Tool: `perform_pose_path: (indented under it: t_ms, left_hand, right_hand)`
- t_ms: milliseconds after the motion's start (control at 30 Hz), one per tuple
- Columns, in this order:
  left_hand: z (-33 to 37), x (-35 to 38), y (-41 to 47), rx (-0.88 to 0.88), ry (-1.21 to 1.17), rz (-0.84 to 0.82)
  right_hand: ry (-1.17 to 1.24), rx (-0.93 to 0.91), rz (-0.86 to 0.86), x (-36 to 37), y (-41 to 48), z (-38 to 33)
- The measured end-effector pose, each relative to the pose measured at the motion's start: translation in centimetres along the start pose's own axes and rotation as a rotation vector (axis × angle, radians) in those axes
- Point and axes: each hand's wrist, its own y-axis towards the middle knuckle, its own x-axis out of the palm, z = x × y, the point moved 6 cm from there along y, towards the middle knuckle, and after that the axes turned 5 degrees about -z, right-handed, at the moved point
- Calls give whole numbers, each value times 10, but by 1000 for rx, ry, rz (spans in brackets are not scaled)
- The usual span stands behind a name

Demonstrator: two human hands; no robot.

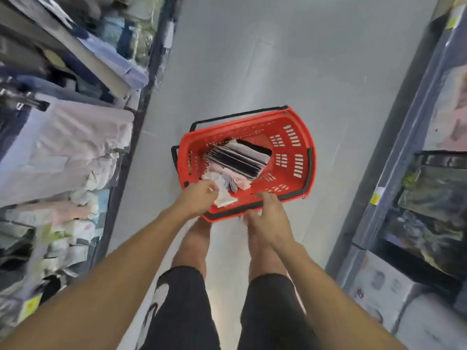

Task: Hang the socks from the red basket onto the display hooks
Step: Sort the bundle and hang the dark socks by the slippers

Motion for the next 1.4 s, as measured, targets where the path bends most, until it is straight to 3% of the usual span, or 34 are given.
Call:
perform_pose_path:
  t_ms: [167,300,400,500,600,700,900,1033,1233,1400]
  left_hand:
    - [-18,21,161,-59,-201,-50]
    - [-43,59,265,-71,-312,30]
    - [-67,79,308,-226,-531,163]
    - [-86,88,321,-394,-796,399]
    - [-84,97,328,-401,-905,455]
    - [-81,104,334,-395,-902,447]
    - [-74,120,334,-322,-696,317]
    - [-71,130,339,-314,-772,175]
    - [-70,135,349,-327,-863,96]
    - [-74,137,350,-308,-926,89]
  right_hand:
    - [-153,-24,-41,36,193,18]
    - [-325,-5,-138,76,326,58]
    - [-409,-5,-141,101,374,87]
    - [-459,-59,-134,122,383,110]
    - [-483,-104,-68,131,375,121]
    - [-443,-177,55,126,372,115]
    - [-383,-164,-43,120,401,89]
    - [-537,-184,-132,123,406,83]
    - [-685,-218,-60,140,390,78]
    - [-635,-240,47,146,385,80]
